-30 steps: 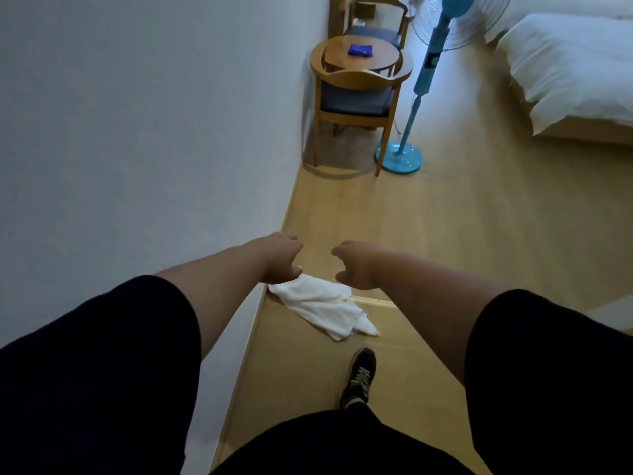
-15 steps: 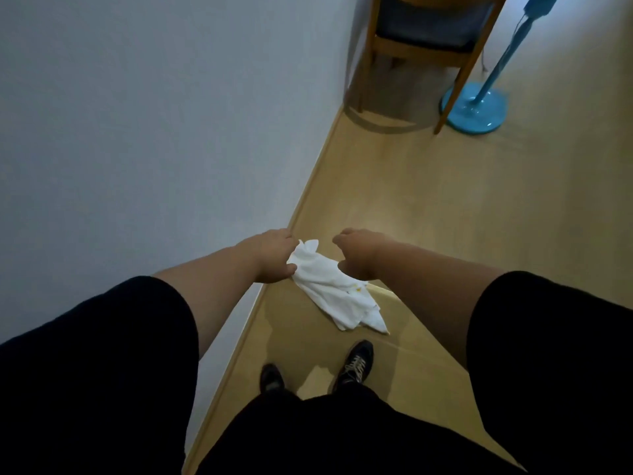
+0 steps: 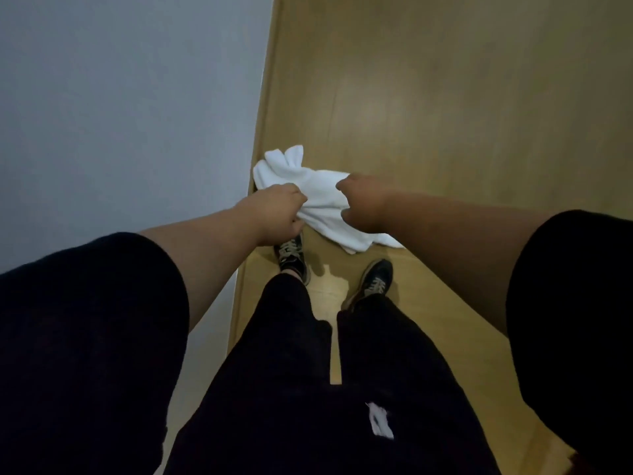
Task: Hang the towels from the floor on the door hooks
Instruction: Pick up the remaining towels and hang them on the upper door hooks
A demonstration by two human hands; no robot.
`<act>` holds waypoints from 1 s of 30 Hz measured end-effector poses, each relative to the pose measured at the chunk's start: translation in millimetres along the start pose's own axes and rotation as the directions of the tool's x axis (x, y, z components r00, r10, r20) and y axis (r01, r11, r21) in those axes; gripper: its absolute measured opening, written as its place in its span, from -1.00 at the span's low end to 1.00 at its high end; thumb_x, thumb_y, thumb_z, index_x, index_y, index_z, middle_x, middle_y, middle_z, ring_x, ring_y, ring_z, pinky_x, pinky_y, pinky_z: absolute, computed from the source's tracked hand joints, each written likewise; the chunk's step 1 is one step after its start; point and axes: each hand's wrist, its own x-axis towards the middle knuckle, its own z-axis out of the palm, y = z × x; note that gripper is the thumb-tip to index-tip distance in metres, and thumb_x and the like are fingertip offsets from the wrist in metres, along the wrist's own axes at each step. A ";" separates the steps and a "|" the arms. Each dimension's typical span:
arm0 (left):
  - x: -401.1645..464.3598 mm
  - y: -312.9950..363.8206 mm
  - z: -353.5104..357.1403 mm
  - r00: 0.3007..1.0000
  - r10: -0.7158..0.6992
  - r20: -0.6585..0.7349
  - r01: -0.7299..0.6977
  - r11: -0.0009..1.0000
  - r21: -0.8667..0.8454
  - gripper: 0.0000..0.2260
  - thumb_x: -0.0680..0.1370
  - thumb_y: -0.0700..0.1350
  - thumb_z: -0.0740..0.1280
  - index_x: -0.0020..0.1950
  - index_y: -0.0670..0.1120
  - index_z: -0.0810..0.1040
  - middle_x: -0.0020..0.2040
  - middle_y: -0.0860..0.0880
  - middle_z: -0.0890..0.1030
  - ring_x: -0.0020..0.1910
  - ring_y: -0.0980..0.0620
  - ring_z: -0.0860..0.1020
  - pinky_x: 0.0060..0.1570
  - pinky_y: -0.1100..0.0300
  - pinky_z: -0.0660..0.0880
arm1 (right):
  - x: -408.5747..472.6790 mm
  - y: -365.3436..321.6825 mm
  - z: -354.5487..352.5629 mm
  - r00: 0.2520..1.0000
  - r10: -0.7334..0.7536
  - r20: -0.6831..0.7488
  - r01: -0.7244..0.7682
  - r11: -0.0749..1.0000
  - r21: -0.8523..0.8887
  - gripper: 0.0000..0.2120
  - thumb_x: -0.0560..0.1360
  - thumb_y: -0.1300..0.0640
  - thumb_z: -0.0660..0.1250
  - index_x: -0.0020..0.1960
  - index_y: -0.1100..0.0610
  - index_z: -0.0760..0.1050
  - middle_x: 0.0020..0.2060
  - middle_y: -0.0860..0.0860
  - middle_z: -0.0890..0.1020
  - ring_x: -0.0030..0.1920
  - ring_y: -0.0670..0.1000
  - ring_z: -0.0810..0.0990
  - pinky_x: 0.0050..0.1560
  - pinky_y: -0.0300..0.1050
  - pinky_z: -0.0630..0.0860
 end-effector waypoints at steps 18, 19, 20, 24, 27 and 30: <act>267.1 -200.3 254.9 0.999 0.049 -0.004 -0.045 0.945 0.323 -0.62 0.45 -0.21 0.34 0.25 -0.26 0.43 0.11 -0.30 0.49 0.05 -0.30 0.48 0.08 -0.13 0.40 | 334.1 27.8 221.4 1.000 0.005 0.010 -0.008 0.947 0.322 -0.47 0.53 0.02 0.28 0.46 0.13 0.29 0.41 0.13 0.35 0.38 0.16 0.36 0.36 0.06 0.34; 275.6 -207.8 261.9 0.999 0.050 -0.015 -0.042 0.933 0.358 -0.63 0.46 -0.20 0.32 0.24 -0.25 0.43 0.09 -0.31 0.49 0.03 -0.31 0.48 0.06 -0.14 0.39 | 344.0 27.1 230.4 1.000 -0.006 0.004 0.005 0.943 0.332 -0.47 0.53 0.02 0.28 0.45 0.13 0.29 0.41 0.13 0.35 0.38 0.16 0.36 0.37 0.05 0.34; 283.1 -214.3 268.0 0.998 0.051 -0.031 -0.035 0.921 0.388 -0.64 0.46 -0.18 0.30 0.24 -0.24 0.42 0.07 -0.31 0.49 0.02 -0.31 0.48 0.06 -0.14 0.38 | 352.0 26.4 238.9 1.000 -0.019 -0.003 0.019 0.942 0.334 -0.48 0.53 0.02 0.29 0.45 0.14 0.30 0.40 0.14 0.36 0.38 0.17 0.37 0.36 0.04 0.35; 302.3 -223.3 275.9 0.998 0.015 -0.056 0.009 0.913 0.407 -0.74 0.47 -0.24 0.24 0.15 -0.26 0.43 0.03 -0.35 0.50 0.03 -0.33 0.46 0.09 -0.15 0.33 | 361.4 29.7 265.7 0.999 -0.029 -0.019 0.034 0.941 0.337 -0.52 0.52 0.01 0.27 0.40 0.13 0.34 0.33 0.14 0.42 0.31 0.18 0.43 0.29 0.07 0.41; 299.5 -220.4 268.4 1.000 -0.020 -0.013 0.023 0.947 0.321 -0.76 0.45 -0.29 0.26 0.10 -0.30 0.47 0.02 -0.36 0.52 0.02 -0.34 0.49 0.08 -0.15 0.40 | 351.6 35.0 268.3 1.000 -0.025 -0.017 0.030 0.941 0.337 -0.52 0.52 0.02 0.26 0.40 0.13 0.34 0.31 0.13 0.43 0.28 0.18 0.45 0.24 0.07 0.45; 287.9 -209.7 256.8 0.999 -0.027 0.035 0.022 0.990 0.141 -0.74 0.43 -0.27 0.32 0.10 -0.27 0.48 0.05 -0.31 0.51 0.04 -0.31 0.49 0.05 -0.12 0.43 | 336.9 42.0 253.8 0.998 -0.013 -0.056 0.033 0.927 0.373 -0.50 0.51 0.01 0.24 0.41 0.15 0.33 0.34 0.15 0.42 0.30 0.21 0.44 0.27 0.13 0.43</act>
